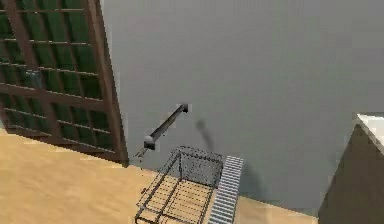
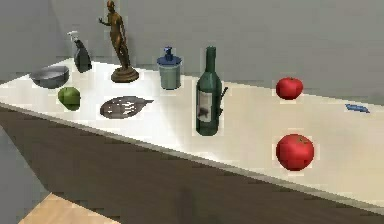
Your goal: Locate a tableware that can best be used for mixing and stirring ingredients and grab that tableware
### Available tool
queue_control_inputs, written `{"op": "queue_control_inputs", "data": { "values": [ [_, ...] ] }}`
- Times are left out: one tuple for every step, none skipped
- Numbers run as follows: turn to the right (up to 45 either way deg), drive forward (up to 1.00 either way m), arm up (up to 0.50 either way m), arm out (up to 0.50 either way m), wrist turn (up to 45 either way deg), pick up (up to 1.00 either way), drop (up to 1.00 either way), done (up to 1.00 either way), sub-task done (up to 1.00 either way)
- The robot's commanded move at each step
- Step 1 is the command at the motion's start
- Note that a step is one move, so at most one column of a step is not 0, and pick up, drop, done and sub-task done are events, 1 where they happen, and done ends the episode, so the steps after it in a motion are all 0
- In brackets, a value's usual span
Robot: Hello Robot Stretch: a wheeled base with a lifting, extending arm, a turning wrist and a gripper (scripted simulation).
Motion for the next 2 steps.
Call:
{"op": "queue_control_inputs", "data": {
  "values": [
    [-30.0, 0.0, 0.0, 0.0, 0.0, 0.0, 0.0, 0.0, 0.0],
    [45.0, 0.0, 0.0, 0.0, 0.0, 0.0, 0.0, 0.0, 0.0]
  ]
}}
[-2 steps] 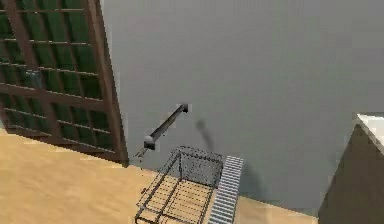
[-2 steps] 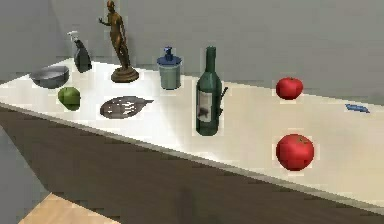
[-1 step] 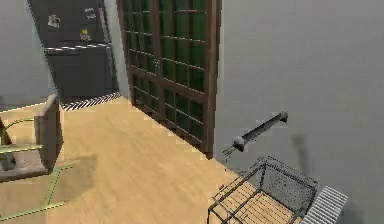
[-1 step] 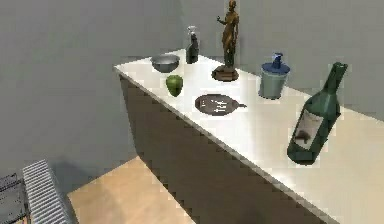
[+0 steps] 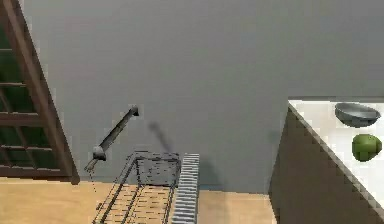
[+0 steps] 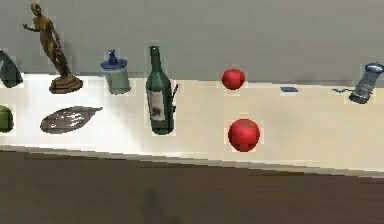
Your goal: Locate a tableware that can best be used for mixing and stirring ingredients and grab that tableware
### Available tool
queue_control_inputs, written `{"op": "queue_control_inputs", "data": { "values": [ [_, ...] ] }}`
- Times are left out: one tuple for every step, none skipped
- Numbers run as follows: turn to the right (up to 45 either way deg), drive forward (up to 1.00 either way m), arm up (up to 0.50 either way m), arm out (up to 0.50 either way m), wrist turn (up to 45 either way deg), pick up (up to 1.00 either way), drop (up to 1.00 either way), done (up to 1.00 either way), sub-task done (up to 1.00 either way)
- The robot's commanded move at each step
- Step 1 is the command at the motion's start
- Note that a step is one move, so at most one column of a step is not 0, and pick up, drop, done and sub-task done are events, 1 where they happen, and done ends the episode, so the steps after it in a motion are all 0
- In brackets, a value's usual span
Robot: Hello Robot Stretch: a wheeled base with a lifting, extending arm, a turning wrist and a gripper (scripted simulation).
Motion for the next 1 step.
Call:
{"op": "queue_control_inputs", "data": {
  "values": [
    [24.0, 0.0, 0.0, 0.0, 0.0, 0.0, 0.0, 0.0, 0.0]
  ]
}}
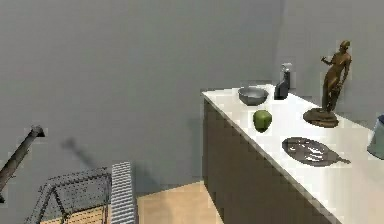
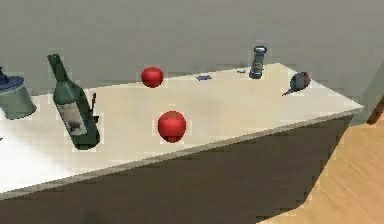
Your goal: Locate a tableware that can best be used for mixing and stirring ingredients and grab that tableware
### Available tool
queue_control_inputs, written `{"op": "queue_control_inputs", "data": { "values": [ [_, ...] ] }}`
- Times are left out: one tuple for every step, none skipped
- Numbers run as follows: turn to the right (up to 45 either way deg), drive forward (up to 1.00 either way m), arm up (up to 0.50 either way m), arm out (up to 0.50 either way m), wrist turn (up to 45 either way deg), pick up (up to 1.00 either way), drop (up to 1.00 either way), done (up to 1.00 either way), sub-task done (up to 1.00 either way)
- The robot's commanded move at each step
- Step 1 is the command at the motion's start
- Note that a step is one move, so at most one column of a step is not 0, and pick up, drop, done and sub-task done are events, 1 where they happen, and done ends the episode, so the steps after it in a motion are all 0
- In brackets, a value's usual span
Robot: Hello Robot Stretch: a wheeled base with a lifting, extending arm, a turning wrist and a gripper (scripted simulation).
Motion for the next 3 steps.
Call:
{"op": "queue_control_inputs", "data": {
  "values": [
    [0.0, 0.5, 0.0, 0.0, 0.0, 0.0, 0.0, 0.0, 0.0],
    [-6.0, 0.0, 0.0, 0.0, 0.0, 0.0, 0.0, 0.0, 0.0],
    [0.0, 0.2, 0.0, 0.0, 0.0, 0.0, 0.0, 0.0, 0.0]
  ]
}}
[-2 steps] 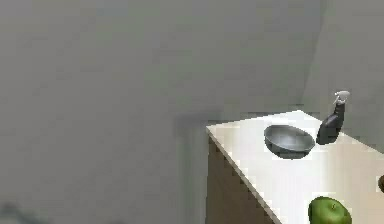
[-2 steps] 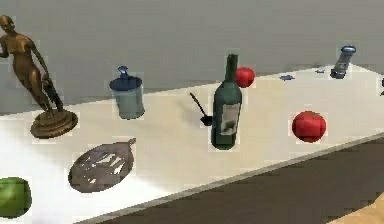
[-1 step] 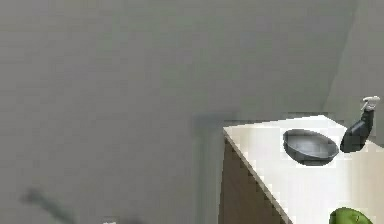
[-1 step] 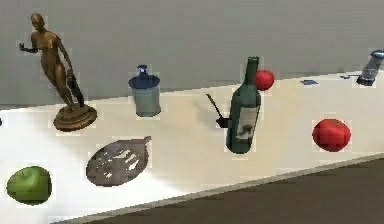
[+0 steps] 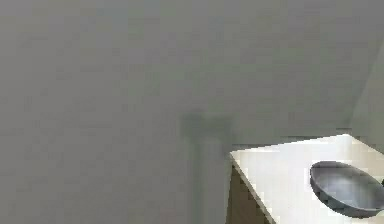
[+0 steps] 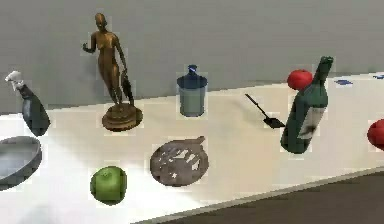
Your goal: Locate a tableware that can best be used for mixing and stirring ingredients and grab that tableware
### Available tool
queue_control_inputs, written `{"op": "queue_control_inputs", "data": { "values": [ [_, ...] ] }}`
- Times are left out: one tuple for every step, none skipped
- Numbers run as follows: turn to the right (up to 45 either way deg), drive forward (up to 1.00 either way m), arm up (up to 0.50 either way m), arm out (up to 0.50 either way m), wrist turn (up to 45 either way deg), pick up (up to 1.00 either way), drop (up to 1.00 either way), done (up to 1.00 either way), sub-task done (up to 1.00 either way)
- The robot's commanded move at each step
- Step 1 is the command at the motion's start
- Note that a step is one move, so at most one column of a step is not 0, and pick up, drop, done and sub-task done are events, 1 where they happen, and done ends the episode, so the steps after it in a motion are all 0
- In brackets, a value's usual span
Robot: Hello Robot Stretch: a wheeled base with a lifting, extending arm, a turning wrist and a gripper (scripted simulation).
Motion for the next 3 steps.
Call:
{"op": "queue_control_inputs", "data": {
  "values": [
    [-39.0, 0.0, 0.0, 0.0, 0.0, 0.0, 0.0, 0.0, 0.0],
    [0.0, 0.0, 0.5, 0.0, 0.0, 0.0, 0.0, 0.0, 0.0],
    [0.0, 0.0, 0.38, 0.0, 0.0, 0.0, 0.0, 0.0, 0.0]
  ]
}}
